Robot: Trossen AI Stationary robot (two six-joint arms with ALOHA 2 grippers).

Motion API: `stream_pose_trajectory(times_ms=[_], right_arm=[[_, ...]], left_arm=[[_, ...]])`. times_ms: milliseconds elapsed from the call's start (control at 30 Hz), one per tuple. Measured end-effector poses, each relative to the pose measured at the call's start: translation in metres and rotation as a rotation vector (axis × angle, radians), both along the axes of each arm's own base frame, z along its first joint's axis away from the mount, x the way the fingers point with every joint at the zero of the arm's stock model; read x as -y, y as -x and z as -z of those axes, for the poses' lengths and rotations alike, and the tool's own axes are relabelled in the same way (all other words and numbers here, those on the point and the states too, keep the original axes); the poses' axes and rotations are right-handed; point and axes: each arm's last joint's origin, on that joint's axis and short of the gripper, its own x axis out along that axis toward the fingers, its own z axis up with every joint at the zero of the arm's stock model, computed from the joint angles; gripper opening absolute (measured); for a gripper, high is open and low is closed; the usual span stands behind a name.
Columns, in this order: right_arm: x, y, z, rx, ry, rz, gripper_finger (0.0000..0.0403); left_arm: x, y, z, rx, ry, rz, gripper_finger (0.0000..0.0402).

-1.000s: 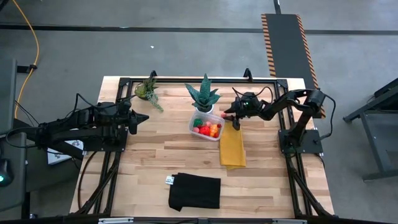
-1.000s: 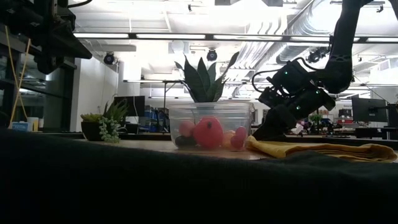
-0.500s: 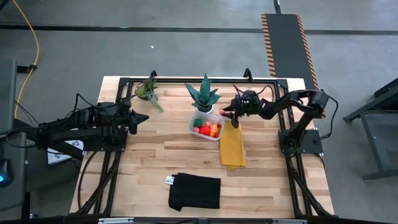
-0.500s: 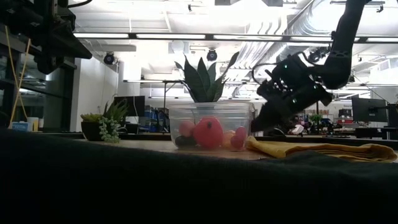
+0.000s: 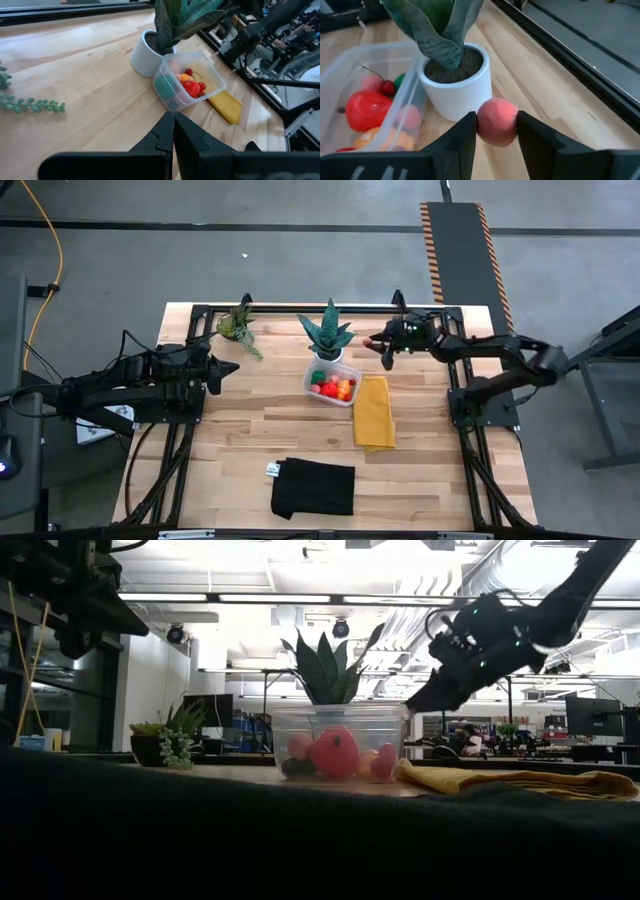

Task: Pick and placing Produce into tupperware
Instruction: Put the pink peach into the transparent container

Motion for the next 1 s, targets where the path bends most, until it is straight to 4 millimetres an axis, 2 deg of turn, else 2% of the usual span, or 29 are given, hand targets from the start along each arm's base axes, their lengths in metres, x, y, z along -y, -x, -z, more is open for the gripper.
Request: stream_pose_trajectory(times_ms=[167,500,1000], right_arm=[[-0.009,0.014,-0.022,0.020,-0.040,0.009,0.0122],[-0.042,0.029,-0.060,0.130,-0.120,-0.069,0.0122],[-0.094,0.039,-0.086,0.219,-0.280,-0.225,0.0122]], left_arm=[[0.000,0.000,0.000,-0.001,-0.006,-0.013,0.0001],[-0.001,0.000,0.000,-0.002,-0.010,-0.023,0.0001],[-0.002,0.001,-0.001,-0.001,-0.035,-0.073,0.0001]])
